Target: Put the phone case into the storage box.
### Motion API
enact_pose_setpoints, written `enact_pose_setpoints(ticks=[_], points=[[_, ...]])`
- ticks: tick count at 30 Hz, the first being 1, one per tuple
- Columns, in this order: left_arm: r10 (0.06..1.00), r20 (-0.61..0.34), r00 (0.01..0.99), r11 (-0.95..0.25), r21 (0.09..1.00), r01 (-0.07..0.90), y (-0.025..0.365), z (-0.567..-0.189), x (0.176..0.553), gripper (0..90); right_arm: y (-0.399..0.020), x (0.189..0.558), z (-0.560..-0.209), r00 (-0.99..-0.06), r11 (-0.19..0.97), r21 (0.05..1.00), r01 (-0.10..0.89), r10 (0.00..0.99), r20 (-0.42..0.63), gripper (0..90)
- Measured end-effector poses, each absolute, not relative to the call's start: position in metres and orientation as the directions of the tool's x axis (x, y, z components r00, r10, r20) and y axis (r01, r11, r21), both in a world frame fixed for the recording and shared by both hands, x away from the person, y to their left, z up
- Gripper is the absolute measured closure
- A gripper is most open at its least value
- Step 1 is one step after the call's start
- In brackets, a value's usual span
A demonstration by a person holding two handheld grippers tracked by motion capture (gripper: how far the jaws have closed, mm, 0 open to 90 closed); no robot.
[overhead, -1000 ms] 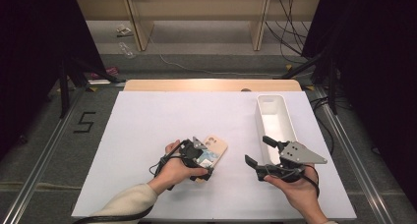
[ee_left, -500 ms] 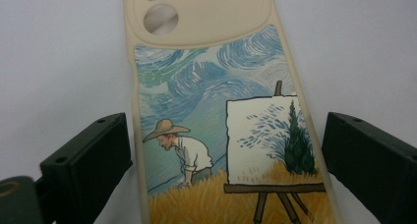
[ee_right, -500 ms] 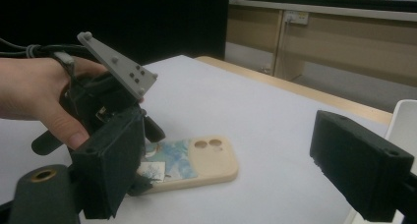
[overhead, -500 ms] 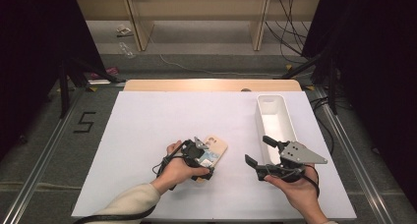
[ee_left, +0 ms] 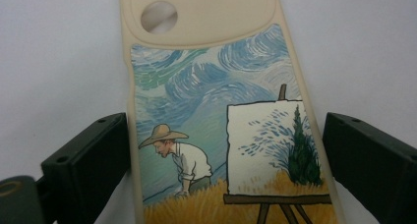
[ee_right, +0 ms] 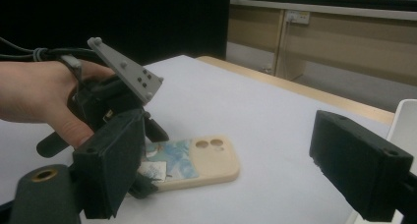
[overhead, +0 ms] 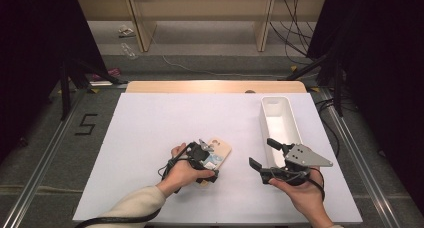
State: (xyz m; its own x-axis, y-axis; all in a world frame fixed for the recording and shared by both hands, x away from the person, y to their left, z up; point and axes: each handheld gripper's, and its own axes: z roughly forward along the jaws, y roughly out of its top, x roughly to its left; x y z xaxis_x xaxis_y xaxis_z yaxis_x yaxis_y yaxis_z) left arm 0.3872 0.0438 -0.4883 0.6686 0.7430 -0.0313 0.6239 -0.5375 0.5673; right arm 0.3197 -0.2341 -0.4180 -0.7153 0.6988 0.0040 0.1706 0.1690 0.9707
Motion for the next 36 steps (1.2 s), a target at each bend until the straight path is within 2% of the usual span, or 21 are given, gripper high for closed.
enact_pose_setpoints(ticks=[36], points=[[0.778,-0.029,0.628,-0.513,0.548,0.661,0.0414,-0.4857,0.3846,9.4,-0.2339,0.3199,-0.4186,-0.719,0.164,0.972,0.17,0.695,0.009,15.4]])
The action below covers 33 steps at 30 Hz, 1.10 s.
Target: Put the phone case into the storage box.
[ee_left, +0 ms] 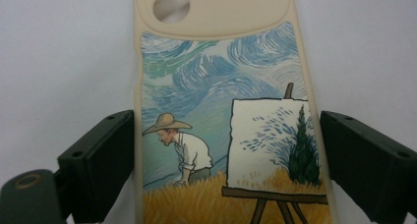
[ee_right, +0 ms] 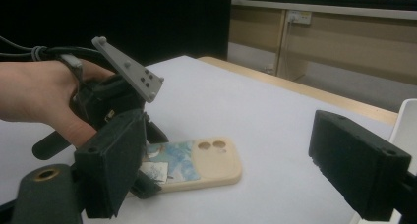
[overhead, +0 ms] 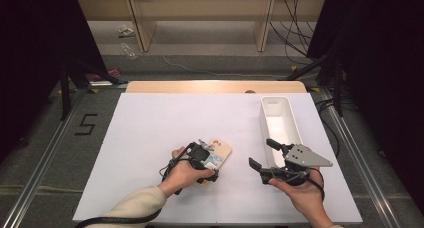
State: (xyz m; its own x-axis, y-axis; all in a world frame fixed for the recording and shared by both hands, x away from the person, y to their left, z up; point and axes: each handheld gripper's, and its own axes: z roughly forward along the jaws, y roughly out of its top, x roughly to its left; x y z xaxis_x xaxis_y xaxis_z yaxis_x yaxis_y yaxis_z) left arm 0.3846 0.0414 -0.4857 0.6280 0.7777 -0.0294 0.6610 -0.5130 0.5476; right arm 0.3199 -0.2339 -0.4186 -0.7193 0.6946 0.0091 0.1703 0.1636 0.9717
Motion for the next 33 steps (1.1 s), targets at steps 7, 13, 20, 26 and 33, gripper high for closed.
enact_pose_setpoints(ticks=[7,13,20,26,33], points=[[0.778,-0.032,0.628,-0.511,0.55,0.661,0.042,-0.485,0.384,10.3,-0.234,0.32,-0.419,-0.721,0.161,0.972,0.171,0.692,0.012,15.6],[0.778,-0.032,0.628,-0.51,0.553,0.659,0.042,-0.485,0.384,11.0,-0.235,0.32,-0.418,-0.719,0.161,0.972,0.171,0.695,0.011,15.6],[0.774,-0.03,0.633,-0.512,0.557,0.653,0.043,-0.485,0.383,11.3,-0.235,0.32,-0.418,-0.715,0.157,0.973,0.17,0.699,0.012,15.6],[0.772,-0.031,0.635,-0.509,0.567,0.647,0.043,-0.482,0.382,11.5,-0.236,0.32,-0.418,-0.714,0.154,0.973,0.169,0.7,0.014,15.6],[0.768,-0.035,0.639,-0.497,0.597,0.63,0.046,-0.476,0.379,11.7,-0.235,0.32,-0.418,-0.713,0.154,0.973,0.171,0.701,0.014,15.6]])
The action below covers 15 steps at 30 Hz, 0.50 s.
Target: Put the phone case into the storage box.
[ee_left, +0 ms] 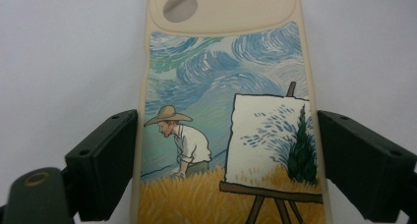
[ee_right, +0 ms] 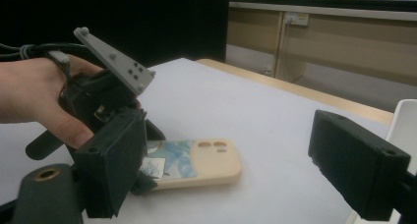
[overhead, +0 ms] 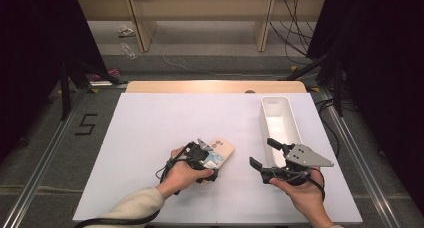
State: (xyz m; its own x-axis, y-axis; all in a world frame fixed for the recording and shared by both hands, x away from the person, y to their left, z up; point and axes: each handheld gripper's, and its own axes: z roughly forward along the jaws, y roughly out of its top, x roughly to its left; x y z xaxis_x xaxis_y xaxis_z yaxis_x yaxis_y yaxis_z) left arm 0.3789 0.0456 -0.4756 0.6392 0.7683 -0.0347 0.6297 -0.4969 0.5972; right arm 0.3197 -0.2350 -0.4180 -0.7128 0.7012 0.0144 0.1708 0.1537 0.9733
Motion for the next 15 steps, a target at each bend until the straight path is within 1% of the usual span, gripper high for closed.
enact_pose_setpoints(ticks=[15], points=[[0.748,-0.028,0.663,-0.464,0.692,0.553,0.061,-0.453,0.368,11.8,-0.231,0.32,-0.416,-0.714,0.157,0.972,0.174,0.7,0.015,14.7]])
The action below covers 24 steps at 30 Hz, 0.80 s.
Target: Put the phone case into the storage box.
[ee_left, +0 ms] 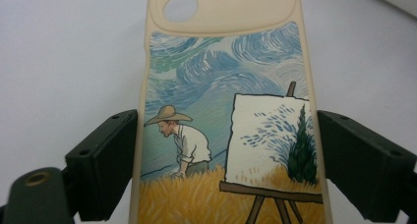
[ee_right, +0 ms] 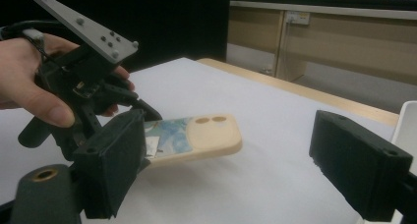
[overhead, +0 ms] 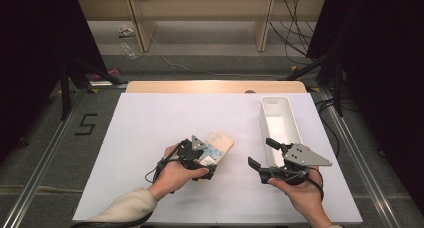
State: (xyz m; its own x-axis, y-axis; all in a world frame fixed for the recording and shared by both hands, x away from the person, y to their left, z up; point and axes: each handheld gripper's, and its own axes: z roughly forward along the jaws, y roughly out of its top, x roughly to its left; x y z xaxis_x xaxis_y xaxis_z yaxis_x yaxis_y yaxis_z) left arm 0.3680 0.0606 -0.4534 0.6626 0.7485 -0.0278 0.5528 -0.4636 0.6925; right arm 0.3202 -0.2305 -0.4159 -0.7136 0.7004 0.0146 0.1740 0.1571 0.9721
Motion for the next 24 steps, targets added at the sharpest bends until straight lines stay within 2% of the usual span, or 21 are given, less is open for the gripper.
enact_pose_setpoints(ticks=[10,24], points=[[0.732,-0.024,0.68,-0.445,0.739,0.506,0.071,-0.444,0.357,11.8,-0.214,0.329,-0.412,-0.727,0.158,0.972,0.175,0.687,0.019,10.7],[0.712,-0.014,0.703,-0.441,0.77,0.462,0.08,-0.438,0.342,11.9,-0.18,0.358,-0.408,-0.732,0.163,0.964,0.211,0.68,0.045,8.1]])
